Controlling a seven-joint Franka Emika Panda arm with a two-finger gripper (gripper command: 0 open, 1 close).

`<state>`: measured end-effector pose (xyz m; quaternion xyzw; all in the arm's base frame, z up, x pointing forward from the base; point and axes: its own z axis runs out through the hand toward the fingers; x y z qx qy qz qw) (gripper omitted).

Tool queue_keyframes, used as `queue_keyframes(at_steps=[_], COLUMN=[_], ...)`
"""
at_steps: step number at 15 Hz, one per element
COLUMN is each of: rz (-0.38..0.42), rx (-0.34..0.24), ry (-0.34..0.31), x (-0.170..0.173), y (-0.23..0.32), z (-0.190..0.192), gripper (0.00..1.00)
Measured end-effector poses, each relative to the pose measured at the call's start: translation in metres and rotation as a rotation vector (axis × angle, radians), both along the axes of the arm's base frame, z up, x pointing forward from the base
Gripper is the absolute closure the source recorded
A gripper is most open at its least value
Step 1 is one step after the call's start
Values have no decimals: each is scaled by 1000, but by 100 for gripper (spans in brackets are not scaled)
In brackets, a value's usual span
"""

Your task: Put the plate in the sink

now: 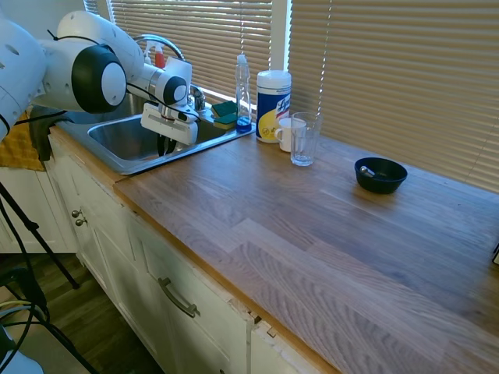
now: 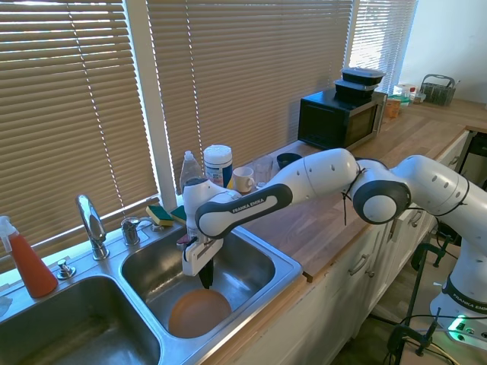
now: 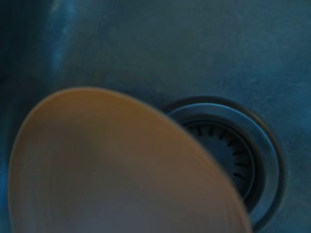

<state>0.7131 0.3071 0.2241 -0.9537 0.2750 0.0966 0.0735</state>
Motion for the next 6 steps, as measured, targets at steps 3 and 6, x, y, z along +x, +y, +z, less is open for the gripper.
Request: queue_keyframes(at_steps=[3, 6], rz=[-11, -26], rx=[8, 15], ry=[-24, -50], x=[4, 6], y=[0, 0], z=[18, 51], gripper=[0, 0])
